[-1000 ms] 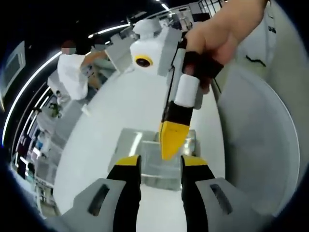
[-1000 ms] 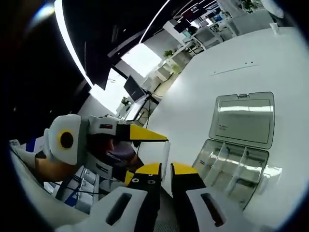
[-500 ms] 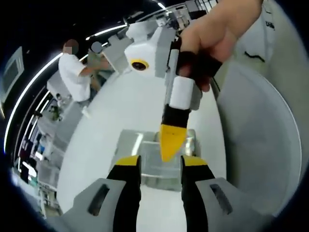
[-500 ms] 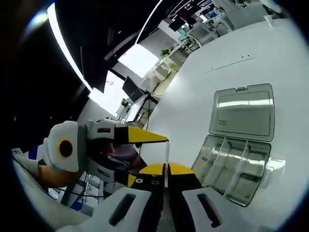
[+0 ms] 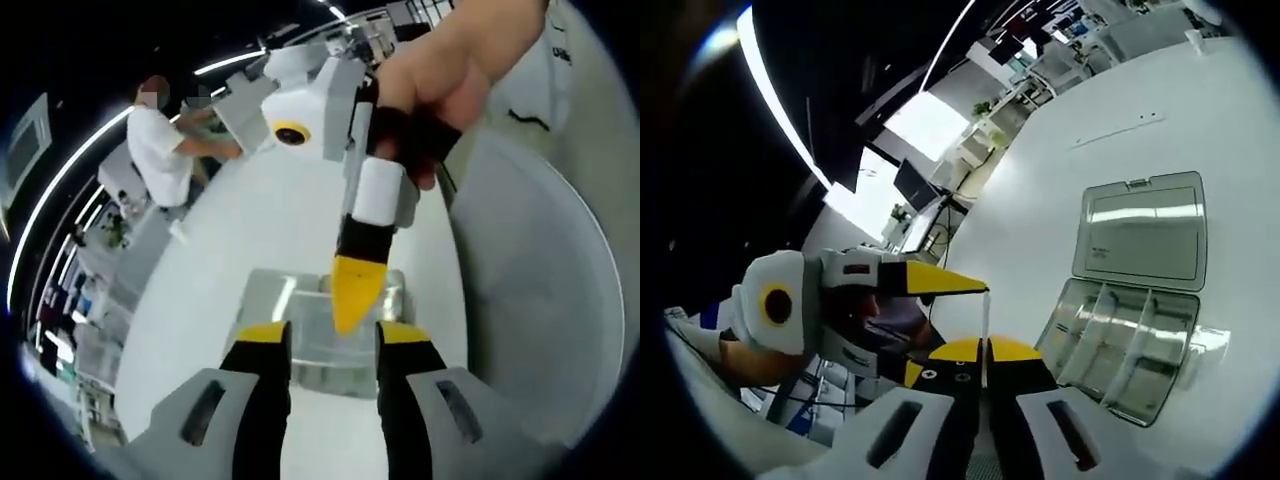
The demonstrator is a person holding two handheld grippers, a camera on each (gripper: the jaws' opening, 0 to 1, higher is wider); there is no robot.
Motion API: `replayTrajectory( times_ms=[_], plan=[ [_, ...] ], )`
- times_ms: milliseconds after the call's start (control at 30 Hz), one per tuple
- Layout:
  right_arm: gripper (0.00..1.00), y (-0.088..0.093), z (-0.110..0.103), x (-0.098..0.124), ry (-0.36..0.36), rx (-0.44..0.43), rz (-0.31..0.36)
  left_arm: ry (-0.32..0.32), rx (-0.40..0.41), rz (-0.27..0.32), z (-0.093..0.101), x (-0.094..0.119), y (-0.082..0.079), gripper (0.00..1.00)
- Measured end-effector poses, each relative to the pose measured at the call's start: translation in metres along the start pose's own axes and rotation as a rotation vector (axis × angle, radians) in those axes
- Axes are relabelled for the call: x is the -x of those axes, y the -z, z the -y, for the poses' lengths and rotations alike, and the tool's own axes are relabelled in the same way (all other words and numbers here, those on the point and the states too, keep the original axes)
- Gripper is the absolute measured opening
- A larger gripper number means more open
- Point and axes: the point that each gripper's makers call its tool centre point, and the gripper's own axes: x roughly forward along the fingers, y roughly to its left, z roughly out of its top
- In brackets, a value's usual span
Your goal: Insert the divider into the dual guide fixture by aligning both edges with the guide slots and pushing it downward to the bottom, including one-sided entry, uneven engagement, binding, and posture correction.
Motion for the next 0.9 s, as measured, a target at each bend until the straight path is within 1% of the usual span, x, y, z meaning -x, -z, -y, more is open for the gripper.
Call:
replayTrajectory(
  times_ms=[67,133,233,333,400,467,533,600,633,667,700,767,800,833,900],
  plan=[
    [0.00,0.000,-0.001,0.000,-0.008,0.002,0.001,0.008,0.028,0.005,0.000,0.001,0.000,0.33],
    [0.00,-0.001,-0.003,0.001,-0.022,0.019,0.003,0.012,0.038,0.013,-0.001,0.003,-0.003,0.37],
    [0.00,0.001,-0.005,0.003,-0.031,0.068,-0.014,0.029,0.063,0.032,-0.002,0.007,-0.007,0.41],
    [0.00,-0.001,-0.007,0.006,-0.054,0.095,-0.006,0.045,0.110,0.058,-0.008,0.014,-0.011,0.40],
    [0.00,0.000,-0.010,0.008,-0.076,0.126,-0.016,0.058,0.129,0.066,-0.013,0.019,-0.012,0.40],
    [0.00,-0.003,-0.017,0.011,-0.111,0.188,-0.002,0.083,0.163,0.070,-0.018,0.024,-0.012,0.38],
    [0.00,-0.001,-0.018,0.013,-0.116,0.218,-0.017,0.112,0.200,0.072,-0.021,0.028,-0.013,0.35],
    [0.00,-0.001,-0.020,0.013,-0.132,0.245,-0.022,0.122,0.202,0.072,-0.026,0.030,-0.012,0.31],
    [0.00,0.000,-0.023,0.013,-0.146,0.290,-0.027,0.131,0.207,0.066,-0.027,0.032,-0.012,0.30],
    [0.00,0.000,-0.026,0.014,-0.160,0.320,-0.034,0.158,0.227,0.071,-0.026,0.033,-0.014,0.27],
    [0.00,0.000,-0.027,0.014,-0.165,0.336,-0.037,0.171,0.239,0.070,-0.025,0.034,-0.014,0.25],
    [0.00,0.002,-0.028,0.014,-0.164,0.399,-0.056,0.209,0.256,0.064,-0.021,0.035,-0.016,0.22],
    [0.00,0.003,-0.029,0.015,-0.169,0.404,-0.060,0.251,0.276,0.057,-0.016,0.036,-0.017,0.20],
    [0.00,0.002,-0.031,0.015,-0.173,0.408,-0.057,0.272,0.286,0.052,-0.013,0.037,-0.018,0.18],
    [0.00,0.003,-0.035,0.016,-0.193,0.454,-0.065,0.284,0.269,0.048,-0.013,0.037,-0.021,0.14]
  ],
)
